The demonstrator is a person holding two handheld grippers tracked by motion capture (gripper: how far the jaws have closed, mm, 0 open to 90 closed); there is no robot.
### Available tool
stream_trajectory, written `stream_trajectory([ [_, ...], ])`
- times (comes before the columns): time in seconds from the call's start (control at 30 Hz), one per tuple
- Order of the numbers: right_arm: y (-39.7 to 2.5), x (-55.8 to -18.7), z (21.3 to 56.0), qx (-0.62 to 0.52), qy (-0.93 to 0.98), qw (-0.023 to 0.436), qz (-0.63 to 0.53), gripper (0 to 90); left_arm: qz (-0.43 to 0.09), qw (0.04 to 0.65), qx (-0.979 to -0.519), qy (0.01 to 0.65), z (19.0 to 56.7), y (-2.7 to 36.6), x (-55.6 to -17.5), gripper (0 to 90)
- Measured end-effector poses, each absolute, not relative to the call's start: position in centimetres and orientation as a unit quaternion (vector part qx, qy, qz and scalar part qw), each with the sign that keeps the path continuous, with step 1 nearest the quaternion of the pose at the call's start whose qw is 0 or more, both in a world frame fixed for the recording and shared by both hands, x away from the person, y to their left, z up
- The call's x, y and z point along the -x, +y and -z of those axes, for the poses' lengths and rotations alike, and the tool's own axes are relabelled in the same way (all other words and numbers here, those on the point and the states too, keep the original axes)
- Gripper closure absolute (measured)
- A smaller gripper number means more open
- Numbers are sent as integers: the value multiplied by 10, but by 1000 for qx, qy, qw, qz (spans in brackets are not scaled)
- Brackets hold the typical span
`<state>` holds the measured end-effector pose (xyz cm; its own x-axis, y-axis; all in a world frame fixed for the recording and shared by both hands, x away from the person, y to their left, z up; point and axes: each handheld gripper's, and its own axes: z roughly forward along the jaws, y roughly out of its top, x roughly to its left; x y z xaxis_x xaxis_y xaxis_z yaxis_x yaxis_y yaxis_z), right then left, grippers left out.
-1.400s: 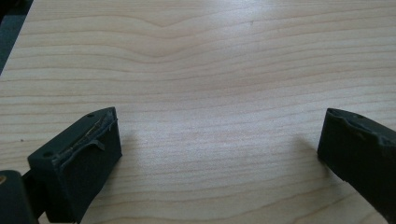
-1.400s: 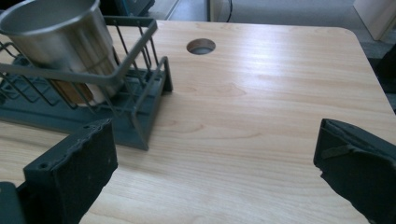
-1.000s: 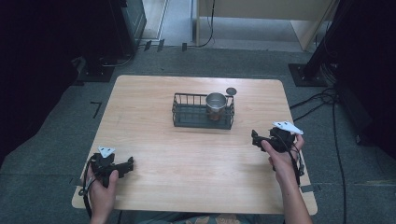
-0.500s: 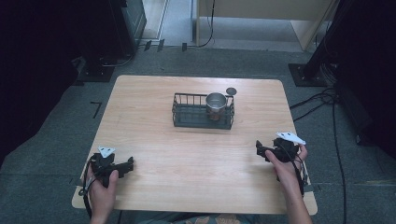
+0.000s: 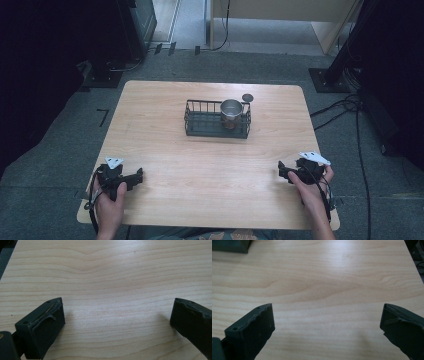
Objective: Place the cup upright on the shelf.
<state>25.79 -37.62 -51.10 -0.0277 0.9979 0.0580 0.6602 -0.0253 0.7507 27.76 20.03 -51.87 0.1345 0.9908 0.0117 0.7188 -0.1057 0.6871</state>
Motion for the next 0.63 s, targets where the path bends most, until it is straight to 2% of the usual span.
stream_trajectory([
  [0.33,-378,-243,527,-644,659,266,-284,0,-247,275,-701,609,519,200,-278,0],
  [0.63,-380,-243,528,-658,647,264,-282,0,-247,275,-701,610,519,200,-278,0],
])
